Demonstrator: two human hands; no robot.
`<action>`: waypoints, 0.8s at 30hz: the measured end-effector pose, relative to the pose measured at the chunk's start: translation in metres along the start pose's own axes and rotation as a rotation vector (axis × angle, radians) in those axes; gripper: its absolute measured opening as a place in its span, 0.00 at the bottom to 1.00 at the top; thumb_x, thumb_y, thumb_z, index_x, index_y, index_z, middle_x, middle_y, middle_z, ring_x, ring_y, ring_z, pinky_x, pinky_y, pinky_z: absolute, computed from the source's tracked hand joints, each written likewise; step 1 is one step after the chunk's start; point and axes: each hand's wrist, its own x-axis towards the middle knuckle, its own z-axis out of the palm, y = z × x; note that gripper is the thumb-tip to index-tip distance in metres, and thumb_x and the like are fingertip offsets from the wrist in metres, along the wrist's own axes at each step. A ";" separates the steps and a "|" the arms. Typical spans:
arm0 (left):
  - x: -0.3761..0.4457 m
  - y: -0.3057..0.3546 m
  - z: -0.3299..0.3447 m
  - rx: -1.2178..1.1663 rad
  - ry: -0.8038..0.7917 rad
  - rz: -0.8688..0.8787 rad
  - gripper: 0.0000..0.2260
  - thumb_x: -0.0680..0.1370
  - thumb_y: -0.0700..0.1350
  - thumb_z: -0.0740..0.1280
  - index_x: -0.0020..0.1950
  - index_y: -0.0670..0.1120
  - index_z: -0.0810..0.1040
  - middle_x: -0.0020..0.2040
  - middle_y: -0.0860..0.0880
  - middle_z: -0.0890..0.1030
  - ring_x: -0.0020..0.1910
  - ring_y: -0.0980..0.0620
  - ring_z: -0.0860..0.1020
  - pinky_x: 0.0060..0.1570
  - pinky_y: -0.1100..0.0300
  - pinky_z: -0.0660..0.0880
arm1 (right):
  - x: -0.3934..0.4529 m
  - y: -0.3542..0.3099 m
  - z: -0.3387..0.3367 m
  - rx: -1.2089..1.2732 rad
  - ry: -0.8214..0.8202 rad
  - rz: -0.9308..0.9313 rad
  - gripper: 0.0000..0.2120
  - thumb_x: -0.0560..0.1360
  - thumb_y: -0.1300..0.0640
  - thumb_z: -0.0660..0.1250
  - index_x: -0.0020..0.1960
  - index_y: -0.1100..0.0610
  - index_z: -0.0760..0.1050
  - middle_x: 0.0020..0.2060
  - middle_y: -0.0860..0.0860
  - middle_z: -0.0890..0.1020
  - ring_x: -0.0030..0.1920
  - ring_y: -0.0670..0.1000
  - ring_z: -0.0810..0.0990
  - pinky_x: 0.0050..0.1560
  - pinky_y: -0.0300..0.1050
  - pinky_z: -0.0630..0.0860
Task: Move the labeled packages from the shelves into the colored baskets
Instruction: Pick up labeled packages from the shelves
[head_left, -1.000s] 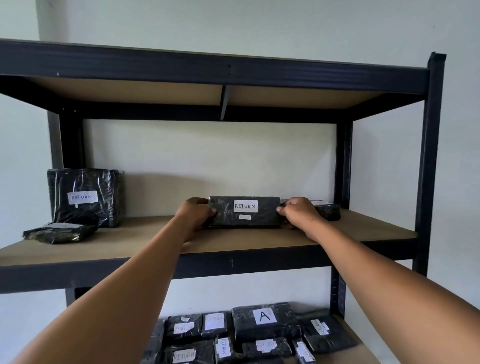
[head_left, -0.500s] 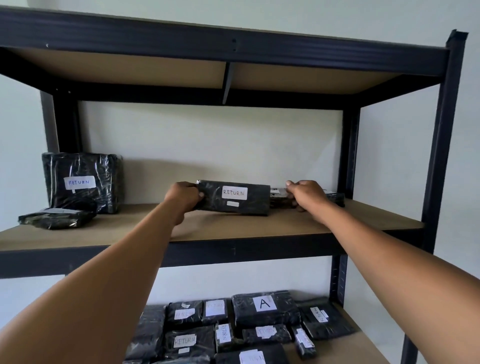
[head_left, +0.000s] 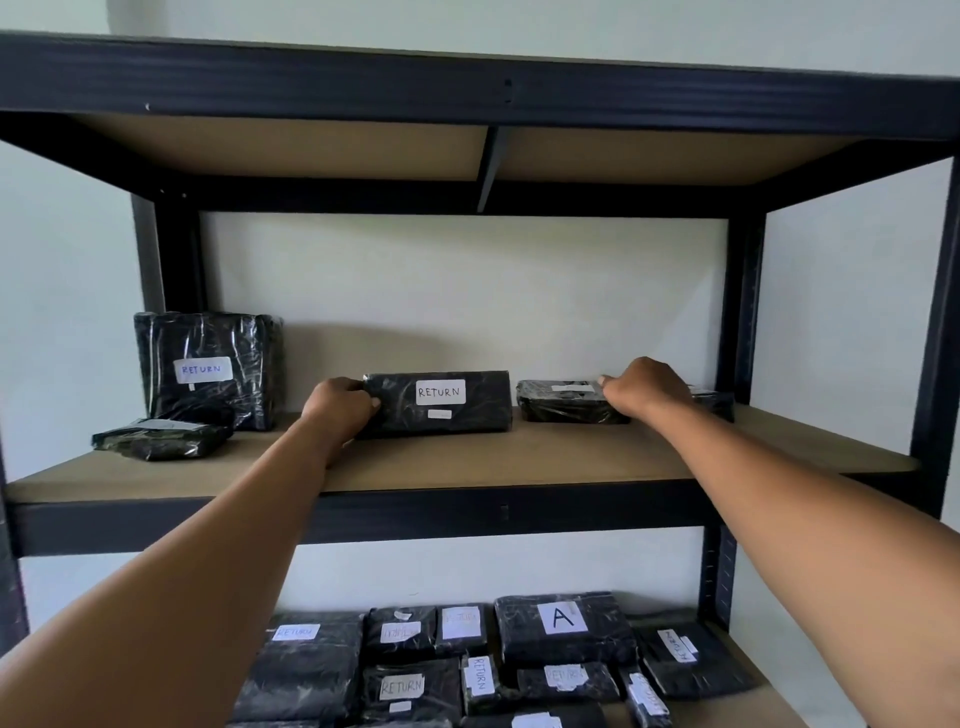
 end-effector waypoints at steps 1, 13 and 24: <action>0.000 0.000 -0.001 0.009 0.000 0.002 0.10 0.77 0.40 0.69 0.57 0.43 0.83 0.53 0.41 0.83 0.53 0.40 0.81 0.60 0.47 0.79 | 0.001 -0.001 0.001 -0.017 -0.008 0.013 0.22 0.78 0.41 0.65 0.43 0.62 0.75 0.47 0.56 0.83 0.42 0.56 0.79 0.40 0.44 0.72; -0.006 0.002 -0.002 0.019 0.029 0.025 0.09 0.77 0.39 0.68 0.56 0.42 0.83 0.51 0.42 0.83 0.53 0.41 0.81 0.60 0.48 0.78 | 0.010 -0.010 0.006 0.299 -0.173 0.222 0.23 0.73 0.56 0.75 0.64 0.63 0.74 0.64 0.59 0.77 0.53 0.59 0.76 0.51 0.49 0.73; -0.007 0.002 -0.005 0.033 0.068 -0.006 0.06 0.77 0.39 0.67 0.50 0.41 0.83 0.48 0.40 0.83 0.51 0.40 0.81 0.57 0.48 0.80 | 0.011 0.009 0.015 0.569 -0.160 0.244 0.11 0.67 0.62 0.78 0.44 0.60 0.78 0.43 0.55 0.81 0.37 0.51 0.75 0.33 0.43 0.68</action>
